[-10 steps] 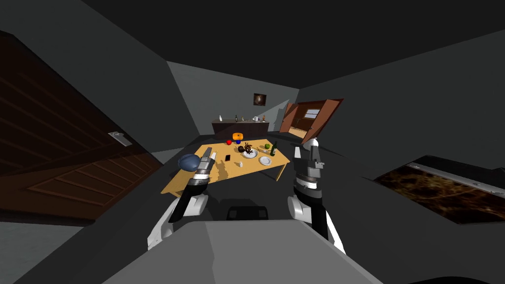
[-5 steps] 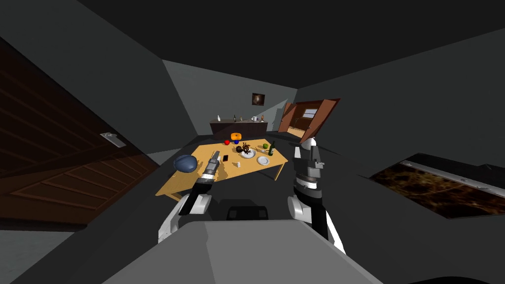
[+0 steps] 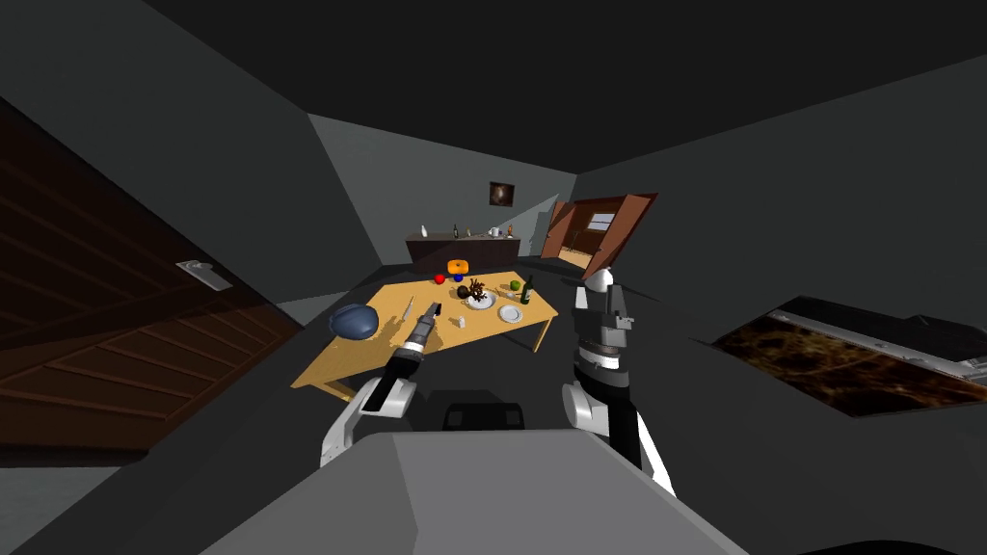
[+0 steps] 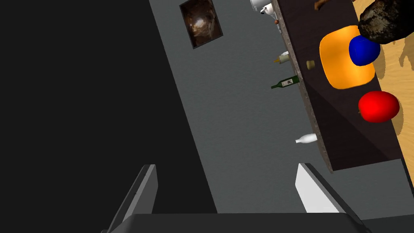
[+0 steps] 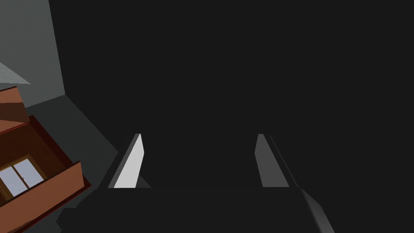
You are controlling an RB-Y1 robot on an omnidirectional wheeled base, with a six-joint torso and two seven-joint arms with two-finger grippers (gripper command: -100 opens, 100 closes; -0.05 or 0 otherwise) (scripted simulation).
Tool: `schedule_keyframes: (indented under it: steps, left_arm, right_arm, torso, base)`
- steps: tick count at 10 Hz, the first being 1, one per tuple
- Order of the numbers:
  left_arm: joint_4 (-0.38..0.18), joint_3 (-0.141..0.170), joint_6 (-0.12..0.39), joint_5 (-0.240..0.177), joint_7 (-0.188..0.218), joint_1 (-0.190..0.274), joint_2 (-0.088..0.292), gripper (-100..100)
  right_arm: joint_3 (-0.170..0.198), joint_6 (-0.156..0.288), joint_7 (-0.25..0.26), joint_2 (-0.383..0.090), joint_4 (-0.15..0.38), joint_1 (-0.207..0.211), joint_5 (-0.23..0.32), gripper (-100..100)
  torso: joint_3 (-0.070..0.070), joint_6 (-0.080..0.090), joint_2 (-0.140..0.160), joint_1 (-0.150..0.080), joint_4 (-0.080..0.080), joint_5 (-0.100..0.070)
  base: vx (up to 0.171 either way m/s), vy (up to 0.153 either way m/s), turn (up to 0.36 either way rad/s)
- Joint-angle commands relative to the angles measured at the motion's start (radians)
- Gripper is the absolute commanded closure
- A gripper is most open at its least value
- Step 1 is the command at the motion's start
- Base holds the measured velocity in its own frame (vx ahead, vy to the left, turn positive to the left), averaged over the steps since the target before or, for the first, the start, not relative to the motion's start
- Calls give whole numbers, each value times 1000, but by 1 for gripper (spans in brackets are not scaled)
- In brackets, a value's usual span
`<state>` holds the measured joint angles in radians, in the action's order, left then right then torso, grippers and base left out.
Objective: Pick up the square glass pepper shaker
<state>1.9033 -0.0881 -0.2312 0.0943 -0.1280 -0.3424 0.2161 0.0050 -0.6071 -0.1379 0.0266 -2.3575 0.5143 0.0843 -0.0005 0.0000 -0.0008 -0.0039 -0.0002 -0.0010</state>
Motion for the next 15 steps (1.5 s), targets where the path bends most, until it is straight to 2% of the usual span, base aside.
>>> schedule_keyframes:
  steps: [1,3,4,6,7,8,9,10,11,12,13,15]
  left_arm:
    - [-44,-5,9,8,-10,18,-2,-100]
    - [-119,-24,50,34,-41,45,9,-100]
    - [-134,-24,50,34,-41,45,9,-100]
    - [-206,-37,85,55,-76,71,21,-100]
    - [-224,-37,85,55,-76,71,21,-100]
    - [-268,-41,101,64,-95,83,28,-100]
    - [-270,-41,101,64,-95,83,28,-100]
    - [-310,-44,114,71,-115,94,35,-100]
    - [-315,-44,114,71,-115,94,35,-100]
    - [-349,-45,126,77,-136,106,43,-100]
    - [-361,-45,126,77,-136,106,43,-100]
    - [-430,-42,144,83,-180,126,63,-100]
  right_arm:
    - [0,0,0,0,0,0,0,0]
    - [0,0,0,0,0,0,0,0]
    - [0,0,0,0,0,0,0,0]
    - [0,0,0,0,0,0,0,0]
    - [0,0,0,0,0,0,0,0]
    - [0,0,0,0,0,0,0,0]
    - [0,0,0,0,0,0,0,0]
    - [0,0,0,0,0,0,0,0]
    - [0,0,0,0,0,0,0,0]
    - [0,0,0,0,0,0,0,0]
    - [0,0,0,0,0,0,0,0]
    - [0,0,0,0,0,0,0,0]
  torso:
    - [0,0,0,0,0,0]
    - [0,0,0,1,0,0]
    - [-1,0,-1,-1,0,0]
    - [-1,0,-1,0,0,0]
    - [-1,0,-2,-2,0,0]
    - [-1,0,-2,0,0,0]
    - [-1,0,-2,0,0,0]
    - [-1,0,-1,1,0,0]
    - [-1,0,-2,0,0,0]
    - [-1,0,-2,0,0,0]
    - [-1,0,-2,0,0,0]
    - [-2,0,-3,0,-1,0]
  base:
    - [11,-45,-16]
    - [25,-62,-48]
    - [23,-60,-14]
    - [36,-79,-40]
    - [40,-67,-12]
    - [38,-59,-32]
    - [33,-43,-9]
    - [49,-61,-26]
    - [41,-53,-10]
    - [48,-57,-25]
    - [44,-52,-8]
    - [87,-83,-22]
